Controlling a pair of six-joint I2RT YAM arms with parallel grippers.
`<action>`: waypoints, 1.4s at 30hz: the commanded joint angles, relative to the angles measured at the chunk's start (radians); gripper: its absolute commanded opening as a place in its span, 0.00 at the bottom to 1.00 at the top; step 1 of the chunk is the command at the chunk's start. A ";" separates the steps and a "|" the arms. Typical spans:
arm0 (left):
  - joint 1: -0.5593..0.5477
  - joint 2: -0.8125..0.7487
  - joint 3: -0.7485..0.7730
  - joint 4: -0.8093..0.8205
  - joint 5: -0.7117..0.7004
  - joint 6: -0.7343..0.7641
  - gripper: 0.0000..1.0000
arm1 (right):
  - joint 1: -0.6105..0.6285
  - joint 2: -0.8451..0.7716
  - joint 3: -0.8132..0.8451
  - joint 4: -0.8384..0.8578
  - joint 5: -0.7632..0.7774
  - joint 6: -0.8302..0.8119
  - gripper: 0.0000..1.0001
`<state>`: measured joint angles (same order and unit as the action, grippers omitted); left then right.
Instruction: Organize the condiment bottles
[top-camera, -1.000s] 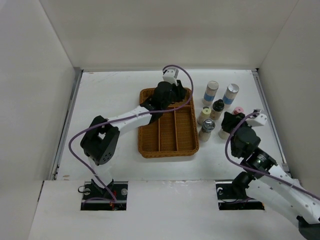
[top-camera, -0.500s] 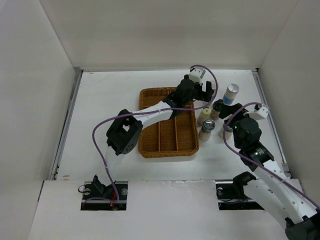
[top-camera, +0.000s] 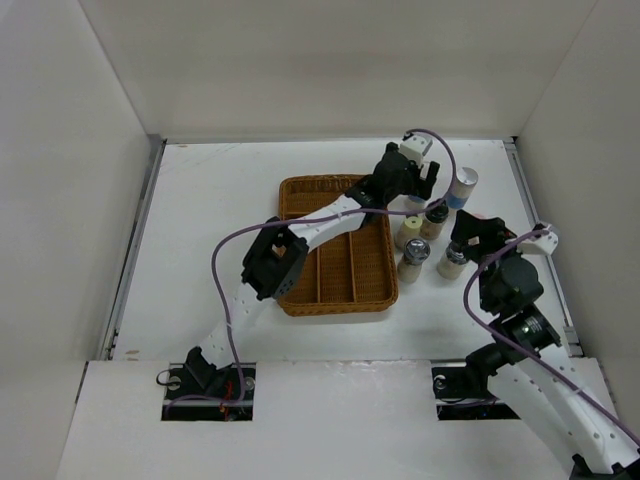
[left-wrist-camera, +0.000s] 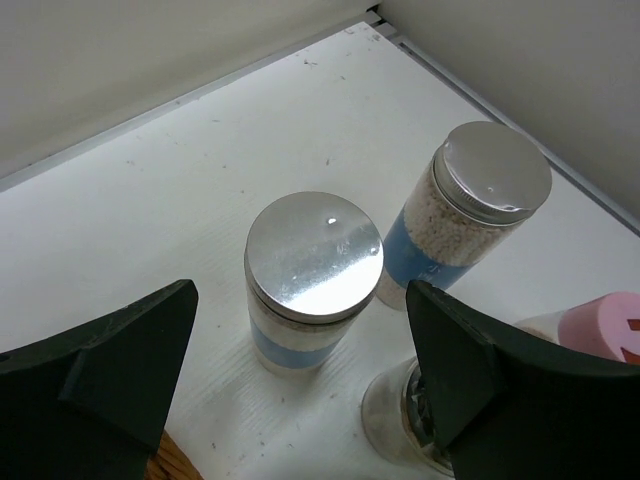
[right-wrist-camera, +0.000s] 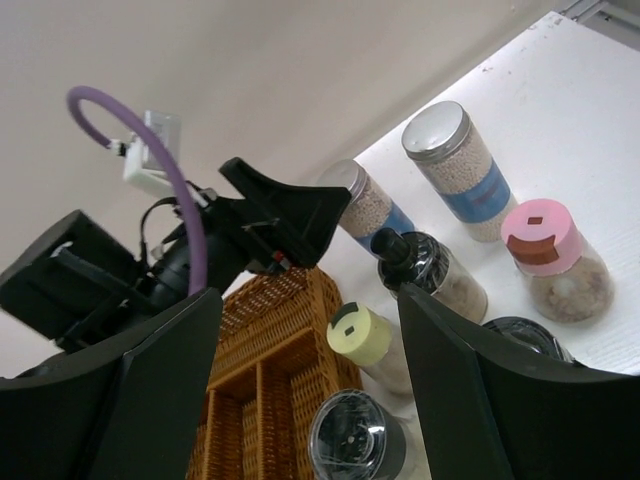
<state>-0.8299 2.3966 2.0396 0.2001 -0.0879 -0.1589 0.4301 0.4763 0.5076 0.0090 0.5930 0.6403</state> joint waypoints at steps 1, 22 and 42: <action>-0.011 0.019 0.097 -0.016 -0.006 0.044 0.86 | 0.015 -0.007 0.000 0.058 0.018 -0.010 0.78; -0.018 0.119 0.286 -0.004 -0.024 0.041 0.40 | 0.060 -0.022 -0.024 0.108 -0.005 -0.025 0.78; 0.123 -0.263 0.045 0.128 -0.010 -0.037 0.36 | 0.071 -0.065 -0.050 0.160 -0.035 -0.025 0.78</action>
<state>-0.7284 2.3611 2.1204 0.1455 -0.0948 -0.1818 0.4900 0.4145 0.4561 0.0994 0.5755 0.6247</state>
